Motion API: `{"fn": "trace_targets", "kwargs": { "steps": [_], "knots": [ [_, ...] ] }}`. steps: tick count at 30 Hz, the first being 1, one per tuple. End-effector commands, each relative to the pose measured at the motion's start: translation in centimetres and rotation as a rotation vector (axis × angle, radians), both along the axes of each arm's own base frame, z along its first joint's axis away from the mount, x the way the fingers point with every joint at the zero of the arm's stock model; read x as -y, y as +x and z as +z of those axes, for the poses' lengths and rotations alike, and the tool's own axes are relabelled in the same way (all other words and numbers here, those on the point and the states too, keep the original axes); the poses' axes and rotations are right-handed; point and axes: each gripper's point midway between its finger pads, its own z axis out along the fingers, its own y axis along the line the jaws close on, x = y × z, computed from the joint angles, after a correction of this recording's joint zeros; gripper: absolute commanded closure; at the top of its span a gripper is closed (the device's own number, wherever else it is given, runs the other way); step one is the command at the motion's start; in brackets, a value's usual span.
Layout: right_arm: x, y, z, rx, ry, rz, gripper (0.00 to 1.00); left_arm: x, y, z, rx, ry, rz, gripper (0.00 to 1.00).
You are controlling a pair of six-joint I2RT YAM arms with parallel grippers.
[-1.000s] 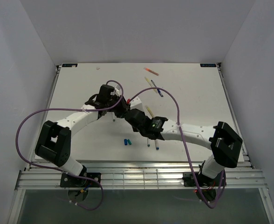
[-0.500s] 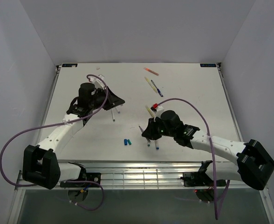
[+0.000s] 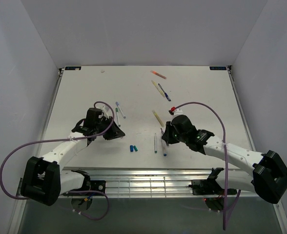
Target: Open the pen caps
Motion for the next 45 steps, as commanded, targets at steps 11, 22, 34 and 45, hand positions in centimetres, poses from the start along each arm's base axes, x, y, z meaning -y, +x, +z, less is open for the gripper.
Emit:
{"fn": "trace_targets", "kwargs": {
  "steps": [11,22,34,45],
  "knots": [
    [4.1,-0.1,-5.3,-0.097,-0.135,-0.136,0.92,0.5,-4.7,-4.4,-0.074,-0.016,-0.04,0.98],
    [3.4,0.0,-6.7,-0.131,-0.129,-0.131,0.83,2.3,-5.1,-5.4,-0.112,-0.037,-0.07,0.84],
    [3.3,0.2,-6.9,-0.128,-0.138,-0.124,0.65,2.3,-4.8,-6.2,-0.12,-0.017,-0.053,0.6],
    [0.7,4.8,-2.7,0.014,-0.16,-0.047,0.53,2.1,-4.7,-5.9,-0.105,-0.01,-0.052,0.53]
  ]
}}
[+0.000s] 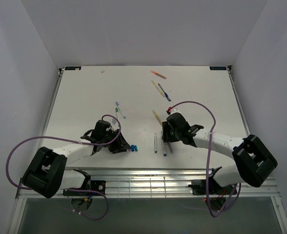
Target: Open the pen caps
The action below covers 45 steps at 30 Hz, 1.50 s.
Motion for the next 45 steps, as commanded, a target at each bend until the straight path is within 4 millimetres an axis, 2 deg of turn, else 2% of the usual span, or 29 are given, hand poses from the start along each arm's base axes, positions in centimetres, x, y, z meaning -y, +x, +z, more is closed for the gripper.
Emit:
{"fn": "trace_targets", "kwargs": {
  "steps": [1,2,3,4,5,9,10,16,20,27,36,39,41,42,44,45],
  "knots": [
    [-2.3,4.2,4.0,0.133,0.013,0.053,0.48,0.0,0.6,0.9,0.045,0.001,0.003,0.52],
    [-2.6,5.7,5.5,0.154,0.017,0.046,0.47,0.0,0.6,1.2,0.052,0.001,0.005,0.52],
    [-2.7,6.3,5.1,0.151,-0.009,0.064,0.46,0.0,0.8,1.5,0.062,0.003,0.005,0.51],
    [-2.5,7.2,5.4,0.157,-0.014,0.059,0.45,-0.1,0.9,1.6,0.067,0.006,0.008,0.5],
    [-3.1,8.3,5.9,0.163,-0.011,0.083,0.44,-0.2,0.9,1.8,0.074,0.013,0.01,0.5],
    [-3.4,11.5,6.3,0.17,-0.036,0.106,0.42,-0.4,1.2,2.7,0.105,0.02,0.012,0.48],
    [-3.8,13.0,6.2,0.171,-0.04,0.133,0.42,-0.4,1.4,3.3,0.117,0.023,0.015,0.48],
    [-4.8,15.0,5.2,0.154,-0.044,0.175,0.45,-0.4,2.0,4.7,0.159,0.017,0.023,0.47],
    [-5.2,15.2,3.4,0.117,-0.062,0.194,0.5,-0.4,2.4,5.6,0.181,0.02,0.026,0.47],
    [-5.2,14.4,0.3,0.048,-0.081,0.215,0.62,-0.3,2.7,6.4,0.196,0.012,0.032,0.47],
    [-4.8,14.1,-1.2,0.016,-0.112,0.224,0.78,-0.1,3.4,7.7,0.22,0.009,0.04,0.47],
    [-4.8,14.5,-0.6,0.024,-0.124,0.219,0.92,0.1,4.0,8.8,0.24,0.003,0.042,0.47],
    [-4.9,14.6,0.6,0.049,-0.126,0.209,0.92,0.3,4.3,9.6,0.246,-0.006,0.041,0.47],
    [-5.2,14.6,2.8,0.09,-0.095,0.197,0.92,0.6,4.8,10.8,0.269,-0.021,0.042,0.47],
    [-5.8,13.8,4.7,0.117,-0.042,0.201,0.92,0.9,5.3,11.8,0.282,-0.033,0.044,0.47],
    [-6.5,13.1,6.9,0.133,0.03,0.203,0.92,1.1,5.7,12.8,0.301,-0.045,0.044,0.46]
  ]
}}
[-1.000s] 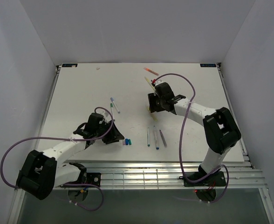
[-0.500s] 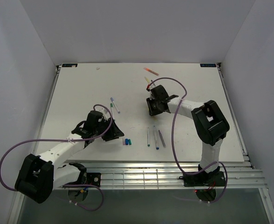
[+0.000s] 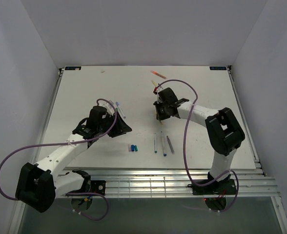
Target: Open the pen caps
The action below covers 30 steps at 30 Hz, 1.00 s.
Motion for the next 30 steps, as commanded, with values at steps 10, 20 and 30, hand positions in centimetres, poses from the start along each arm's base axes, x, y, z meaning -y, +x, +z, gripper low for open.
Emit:
{"fn": "trace_targets", "kwargs": {
  "steps": [10,20,30],
  "knots": [
    [-7.6,-10.1,11.0,-0.003,0.458,0.13,0.92,2.3,2.8,6.9,0.114,-0.128,0.0,0.46],
    [-9.6,-14.1,13.7,0.012,0.553,0.182,0.92,2.0,2.9,6.5,0.12,-0.112,0.004,0.38],
    [-11.6,-15.2,14.1,0.003,0.615,0.223,0.92,2.6,3.4,5.2,0.09,-0.121,0.003,0.4]
  ]
}}
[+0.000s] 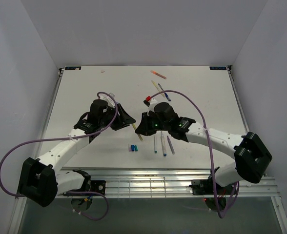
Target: Open the pen caps
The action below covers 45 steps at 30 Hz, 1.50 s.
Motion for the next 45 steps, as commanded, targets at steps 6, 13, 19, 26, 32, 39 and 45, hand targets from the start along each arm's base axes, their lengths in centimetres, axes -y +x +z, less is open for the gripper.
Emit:
{"fn": "trace_targets", "kwargs": {
  "steps": [6,13,19,26,32,39,45],
  "knots": [
    [-2.0,-0.4,2.3,0.031,0.103,0.034,0.92,0.7,0.2,0.4,0.011,-0.031,-0.014,0.49],
    [-2.3,-0.5,1.7,0.026,0.091,0.033,0.92,0.7,0.1,0.3,0.011,-0.033,-0.018,0.8],
    [-2.5,0.1,1.0,0.035,0.066,0.024,0.7,0.5,-0.3,0.2,0.003,-0.036,-0.018,1.0],
    [-3.4,0.1,0.0,0.017,0.059,0.049,0.67,0.5,-0.3,0.9,0.001,-0.044,-0.009,1.0],
    [-2.3,1.6,-2.0,0.109,-0.133,-0.052,0.92,0.4,0.9,0.4,-0.068,0.0,0.039,1.0],
    [4.0,2.4,-3.6,0.456,-0.8,-0.321,0.92,1.2,3.8,-0.1,-0.208,-0.034,0.057,1.0],
    [5.2,1.2,-4.8,0.426,-0.77,-0.283,0.92,0.6,6.8,2.6,-0.144,-0.117,0.044,1.0]
  ]
}}
